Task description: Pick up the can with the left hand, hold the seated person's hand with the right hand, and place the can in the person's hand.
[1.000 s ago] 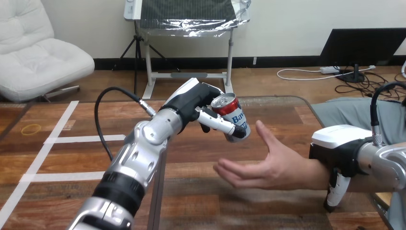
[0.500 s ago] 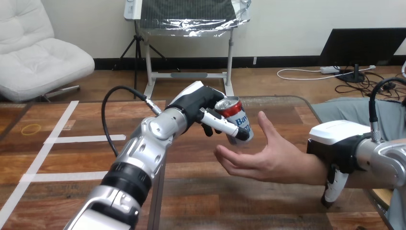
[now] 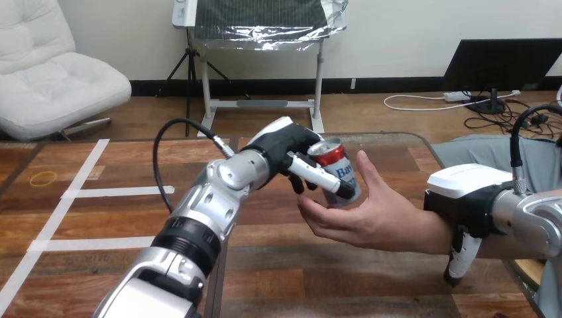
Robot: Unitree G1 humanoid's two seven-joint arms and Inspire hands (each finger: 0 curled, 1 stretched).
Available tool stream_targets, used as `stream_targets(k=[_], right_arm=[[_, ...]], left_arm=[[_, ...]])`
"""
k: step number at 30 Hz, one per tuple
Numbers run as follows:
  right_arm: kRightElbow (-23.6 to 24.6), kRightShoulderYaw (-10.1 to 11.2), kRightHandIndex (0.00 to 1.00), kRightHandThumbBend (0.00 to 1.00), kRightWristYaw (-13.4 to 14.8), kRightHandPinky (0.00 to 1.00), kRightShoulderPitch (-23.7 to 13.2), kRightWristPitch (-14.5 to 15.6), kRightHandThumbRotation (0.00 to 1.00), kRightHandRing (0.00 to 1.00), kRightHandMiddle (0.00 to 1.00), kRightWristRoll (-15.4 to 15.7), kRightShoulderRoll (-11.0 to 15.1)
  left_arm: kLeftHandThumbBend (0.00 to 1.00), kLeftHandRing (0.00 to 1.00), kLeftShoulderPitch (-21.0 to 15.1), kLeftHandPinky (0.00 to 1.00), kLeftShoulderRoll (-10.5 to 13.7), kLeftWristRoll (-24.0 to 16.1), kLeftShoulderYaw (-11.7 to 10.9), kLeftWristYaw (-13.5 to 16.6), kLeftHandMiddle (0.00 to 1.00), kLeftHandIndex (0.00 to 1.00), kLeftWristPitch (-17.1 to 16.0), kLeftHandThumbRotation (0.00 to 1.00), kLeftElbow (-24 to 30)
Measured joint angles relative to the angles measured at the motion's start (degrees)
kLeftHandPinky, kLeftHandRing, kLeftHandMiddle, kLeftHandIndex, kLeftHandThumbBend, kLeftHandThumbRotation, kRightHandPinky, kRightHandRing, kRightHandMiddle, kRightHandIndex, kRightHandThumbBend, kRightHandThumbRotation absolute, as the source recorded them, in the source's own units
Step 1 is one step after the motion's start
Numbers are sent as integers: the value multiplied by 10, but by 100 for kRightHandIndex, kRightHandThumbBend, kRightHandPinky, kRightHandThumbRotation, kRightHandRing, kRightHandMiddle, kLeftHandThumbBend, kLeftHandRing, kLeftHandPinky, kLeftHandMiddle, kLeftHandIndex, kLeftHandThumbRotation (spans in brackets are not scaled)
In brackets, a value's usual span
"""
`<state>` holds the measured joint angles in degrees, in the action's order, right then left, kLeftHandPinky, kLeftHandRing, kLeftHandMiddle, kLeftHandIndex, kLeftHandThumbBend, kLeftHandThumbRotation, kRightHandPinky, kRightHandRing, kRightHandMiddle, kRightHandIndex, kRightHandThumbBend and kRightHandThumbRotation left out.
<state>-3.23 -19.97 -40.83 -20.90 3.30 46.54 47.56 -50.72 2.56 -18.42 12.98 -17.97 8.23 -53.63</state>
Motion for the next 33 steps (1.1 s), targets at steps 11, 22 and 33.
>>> stream_targets(k=[11, 22, 33], right_arm=[[0, 0, 36, 77, 0, 18, 0, -1, 0, 26, 35, 0, 0], [0, 0, 34, 77, 0, 15, 0, -6, 0, 22, 31, -1, 1], [0, 4, 34, 77, 0, 15, 0, -12, 0, 22, 31, -5, 2]], left_arm=[[64, 38, -20, 32, -18, 0, 0, -24, 44, 48, 7, 0, -20], [68, 37, -37, 31, -26, 0, -1, -39, 43, 47, 11, 0, -26], [69, 34, -54, 29, -30, 0, -3, -49, 41, 46, 26, 0, -26]])
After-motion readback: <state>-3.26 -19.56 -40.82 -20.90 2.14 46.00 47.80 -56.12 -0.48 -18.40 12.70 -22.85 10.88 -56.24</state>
